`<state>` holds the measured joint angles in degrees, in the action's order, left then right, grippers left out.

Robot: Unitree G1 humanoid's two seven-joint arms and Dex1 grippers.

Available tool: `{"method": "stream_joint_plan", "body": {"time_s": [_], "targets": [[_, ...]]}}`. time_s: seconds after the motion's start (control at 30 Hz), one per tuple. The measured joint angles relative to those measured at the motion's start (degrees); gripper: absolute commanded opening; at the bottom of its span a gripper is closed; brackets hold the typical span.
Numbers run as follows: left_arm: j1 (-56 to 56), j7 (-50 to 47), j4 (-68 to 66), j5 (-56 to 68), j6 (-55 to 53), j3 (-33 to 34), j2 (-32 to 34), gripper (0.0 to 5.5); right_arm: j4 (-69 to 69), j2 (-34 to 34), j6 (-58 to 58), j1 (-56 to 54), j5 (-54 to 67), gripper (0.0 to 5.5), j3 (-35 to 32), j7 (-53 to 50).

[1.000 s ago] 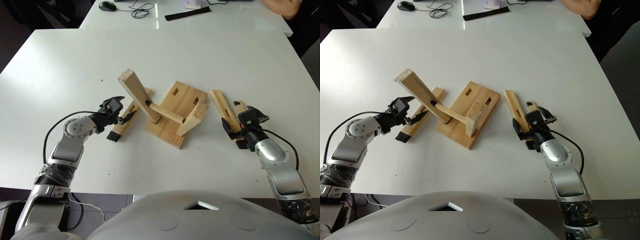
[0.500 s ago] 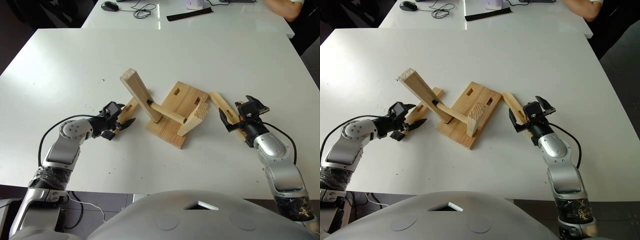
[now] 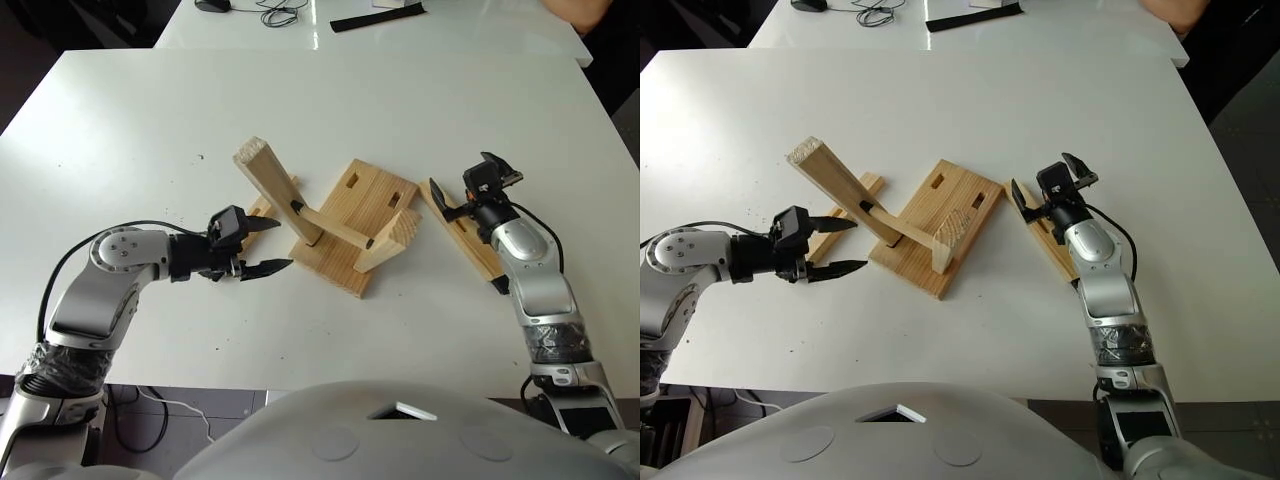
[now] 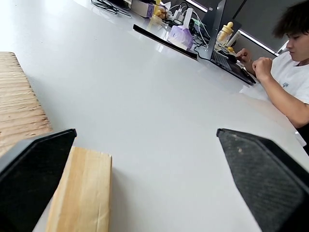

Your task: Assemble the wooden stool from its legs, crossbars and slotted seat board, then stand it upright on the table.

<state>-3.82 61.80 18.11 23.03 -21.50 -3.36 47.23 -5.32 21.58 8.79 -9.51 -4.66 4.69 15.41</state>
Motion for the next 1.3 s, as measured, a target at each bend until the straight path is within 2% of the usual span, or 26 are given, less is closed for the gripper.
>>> {"method": "stream_joint_plan", "body": {"time_s": [0.17, 0.3, 0.5, 0.83, 1.07, 1.3], "targets": [[-0.24, -1.03, 0.25, -0.71, -0.71, -3.4, -2.2, 3.8, -10.73, -0.16, -5.32, -7.78, -1.92, 5.35, 2.63, 2.5], [0.2, -2.39, -1.11, -4.12, -0.07, -6.97, -3.83, 3.8, -16.03, 0.45, -9.33, -9.88, -4.24, 5.35, 5.6, 5.64], [2.9, -5.2, -4.51, -10.58, 5.51, -10.52, -5.19, 3.8, -16.21, 6.55, -17.63, -10.35, -9.32, 5.35, 10.15, 9.3], [6.69, -10.62, -10.74, -17.18, 9.84, -11.52, -7.11, 3.8, -6.12, 14.74, -20.01, -4.73, -10.3, 5.35, 11.8, 15.88], [11.51, -16.88, -19.62, -21.22, 10.04, -9.72, -7.91, 3.8, 5.81, 17.72, -17.73, 2.37, -9.19, 5.35, 12.43, 20.16], [14.84, -22.05, -24.78, -24.24, 11.21, -8.86, -11.76, 3.8, 15.99, 20.02, -14.74, 8.86, -8.44, 5.35, 12.46, 22.3]]}}
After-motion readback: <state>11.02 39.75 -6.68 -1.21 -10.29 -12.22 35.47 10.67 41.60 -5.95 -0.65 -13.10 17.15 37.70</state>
